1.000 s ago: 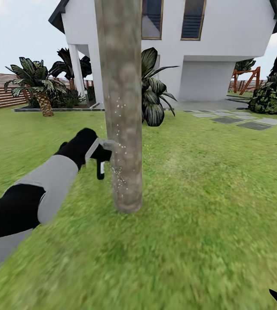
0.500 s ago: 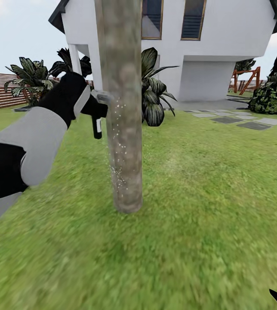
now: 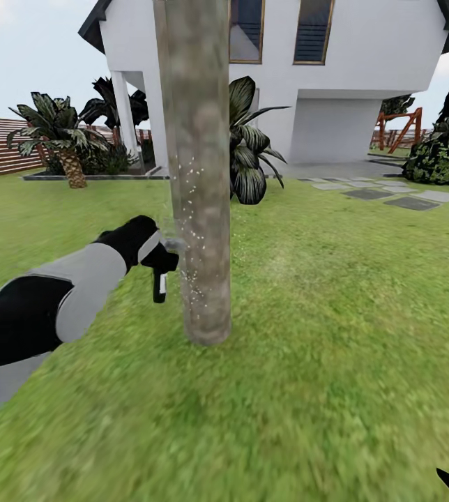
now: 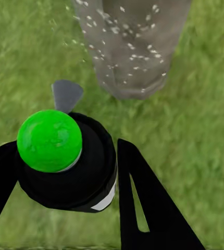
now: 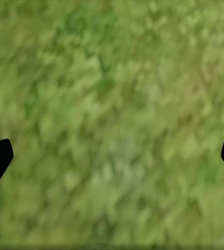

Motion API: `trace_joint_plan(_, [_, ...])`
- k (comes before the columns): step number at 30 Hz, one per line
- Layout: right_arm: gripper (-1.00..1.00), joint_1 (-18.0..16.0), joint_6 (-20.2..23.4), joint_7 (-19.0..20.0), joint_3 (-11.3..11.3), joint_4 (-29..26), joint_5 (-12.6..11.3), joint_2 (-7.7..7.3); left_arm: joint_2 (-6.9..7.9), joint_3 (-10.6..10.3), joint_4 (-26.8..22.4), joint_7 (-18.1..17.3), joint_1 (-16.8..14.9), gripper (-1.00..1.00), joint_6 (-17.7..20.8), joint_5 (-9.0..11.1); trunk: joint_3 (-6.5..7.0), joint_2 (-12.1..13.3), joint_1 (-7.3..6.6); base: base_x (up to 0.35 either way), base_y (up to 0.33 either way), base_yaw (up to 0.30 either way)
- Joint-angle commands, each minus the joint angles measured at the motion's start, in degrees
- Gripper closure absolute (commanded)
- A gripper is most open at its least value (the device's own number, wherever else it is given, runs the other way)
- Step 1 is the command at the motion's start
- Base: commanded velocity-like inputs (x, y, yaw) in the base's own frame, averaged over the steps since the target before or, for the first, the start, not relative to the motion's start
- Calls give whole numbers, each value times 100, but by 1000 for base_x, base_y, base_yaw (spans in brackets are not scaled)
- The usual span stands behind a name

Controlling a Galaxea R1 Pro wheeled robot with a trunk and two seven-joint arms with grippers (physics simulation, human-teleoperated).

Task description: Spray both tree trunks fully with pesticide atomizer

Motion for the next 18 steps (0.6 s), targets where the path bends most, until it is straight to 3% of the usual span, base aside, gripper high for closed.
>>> trace_joint_plan(1, [-100, -1, 0, 0, 2, 0, 0, 2, 3, -14, 1, 1, 84, 100, -56, -17, 2, -1, -3, 0, 0, 0])
trace_joint_plan(6, [-100, -2, 0, 0, -2, 0, 0, 3, 16, -14, 6, 0, 772, 100, -292, -19, 2, -1, -3, 0, 0, 0])
trace_joint_plan(9, [-100, 1, 0, 0, -2, 0, 0, 1, 25, -12, 6, 0, 1041, 100, -537, -18, 2, -1, -3, 0, 0, 0])
trace_joint_plan(13, [-100, 0, 0, 6, -2, 0, 0, 2, 7, -14, 35, 0, 1223, 100, -592, -6, 2, -1, -3, 0, 0, 0])
trace_joint_plan(14, [-100, 0, 0, 16, -2, 0, 0, -1, 3, -14, 41, 0, 1397, 100, -638, -8, 2, -1, -3, 0, 0, 0])
trace_joint_plan(18, [-100, 1, 0, 32, -2, -7, 0, -2, -11, -14, 48, 0, 1787, 100, -1385, -9, 2, -1, -3, 0, -65, 118])
